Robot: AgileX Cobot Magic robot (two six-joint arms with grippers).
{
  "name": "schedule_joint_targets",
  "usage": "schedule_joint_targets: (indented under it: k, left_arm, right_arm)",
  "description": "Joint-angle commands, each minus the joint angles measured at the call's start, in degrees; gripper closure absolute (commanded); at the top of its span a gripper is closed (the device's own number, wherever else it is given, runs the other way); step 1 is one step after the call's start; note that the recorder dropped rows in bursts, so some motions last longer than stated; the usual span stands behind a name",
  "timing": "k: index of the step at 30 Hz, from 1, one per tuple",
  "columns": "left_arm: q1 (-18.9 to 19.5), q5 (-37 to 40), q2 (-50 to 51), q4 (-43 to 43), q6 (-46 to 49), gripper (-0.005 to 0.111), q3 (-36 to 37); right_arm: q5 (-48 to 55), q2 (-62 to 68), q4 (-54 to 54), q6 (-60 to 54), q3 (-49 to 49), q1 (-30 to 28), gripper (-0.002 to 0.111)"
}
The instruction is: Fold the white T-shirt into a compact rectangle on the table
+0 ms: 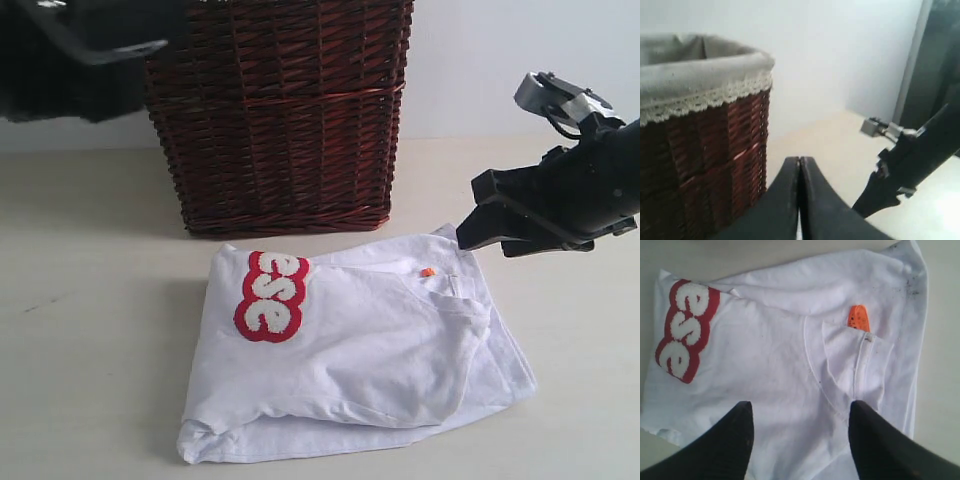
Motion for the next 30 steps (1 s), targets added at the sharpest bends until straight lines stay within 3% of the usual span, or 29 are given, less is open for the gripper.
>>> schedule_joint_targets:
  k: [1,9,19,24,30]
  left_arm:
    - [0.2,-1.8,-13.5,0.1,-0.8,0.107,6.2]
    - [0.2,0.5,-25.2,0.2,-1.1,0.107,9.7]
    - [0.2,0.5,-27.5,0.2,-1.0,0.107,9.7]
    - [0.2,1.0,-27.9,0.2,4.5,0.107,10.0]
    - [4.4,0.6,-29.1,-17.4,22.5,0.107,14.9]
  right_arm:
    - [-0.9,-0.4,1.0,-0.6,0.2,-0.2,0.053]
    - [-1.0,-0.4,1.0,-0.6,0.2,-0.2,0.053]
    - [-1.0,-0.4,1.0,-0.6,0.2,-0.2,0.053]
    - [-1.0,-0.4,1.0,-0.6,0.2,-0.2,0.053]
    - [-1.0,-0.4,1.0,-0.6,0.2,-0.2,0.053]
